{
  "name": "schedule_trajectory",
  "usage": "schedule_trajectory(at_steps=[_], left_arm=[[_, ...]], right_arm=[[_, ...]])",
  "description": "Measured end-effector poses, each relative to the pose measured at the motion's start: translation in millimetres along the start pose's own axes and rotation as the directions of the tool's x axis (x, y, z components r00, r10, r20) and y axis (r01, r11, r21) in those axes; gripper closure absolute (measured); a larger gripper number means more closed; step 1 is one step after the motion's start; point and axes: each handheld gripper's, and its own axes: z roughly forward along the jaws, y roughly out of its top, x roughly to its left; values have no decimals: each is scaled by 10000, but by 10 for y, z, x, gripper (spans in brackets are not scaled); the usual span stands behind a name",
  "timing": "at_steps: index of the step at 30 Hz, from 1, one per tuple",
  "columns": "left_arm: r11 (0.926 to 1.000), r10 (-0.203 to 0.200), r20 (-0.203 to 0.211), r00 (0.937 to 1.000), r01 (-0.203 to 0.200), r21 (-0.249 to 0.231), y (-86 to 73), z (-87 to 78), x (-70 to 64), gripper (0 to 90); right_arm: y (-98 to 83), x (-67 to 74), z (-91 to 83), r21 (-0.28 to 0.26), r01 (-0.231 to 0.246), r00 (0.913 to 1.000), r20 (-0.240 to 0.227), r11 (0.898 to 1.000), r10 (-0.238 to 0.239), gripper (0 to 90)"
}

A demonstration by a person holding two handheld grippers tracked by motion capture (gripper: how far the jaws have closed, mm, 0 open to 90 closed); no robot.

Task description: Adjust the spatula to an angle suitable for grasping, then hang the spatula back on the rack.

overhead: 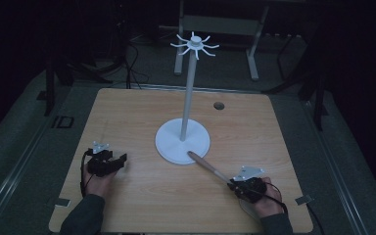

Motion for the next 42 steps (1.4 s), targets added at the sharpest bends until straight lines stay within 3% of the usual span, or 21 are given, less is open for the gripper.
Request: schedule_trajectory(at_steps=[4,7,21,23,29,33,42], left_arm=[[10000,0,-2,10000,0,1,0,1,-2,372],[10000,-3,-5,10000,3,7,-1,3,0,373],[10000,-6,7,10000,6,-13,5,8,1,365],[10000,-1,0,10000,1,-14,6,2,4,365],[10000,-26,7,10000,26,-31,5,7,1,365],[10000,-37,10,10000,37,-21,5,8,4,365],[10000,-15,10,10000,15,-24,5,7,-6,365]], right_arm=[[-67,-92,-15,185,-294,9995,105,9994,292,773],[-42,-97,-39,-50,-421,9990,112,9991,421,709],[356,-51,-242,-1125,-9,9988,481,9937,63,617],[398,-50,-246,-1227,-149,9989,430,9923,203,604],[487,-66,-236,-1079,-150,9975,665,9940,223,572],[558,-101,-203,-625,-402,9962,742,9972,448,554],[685,-184,-136,71,-742,9957,563,9972,737,541]])
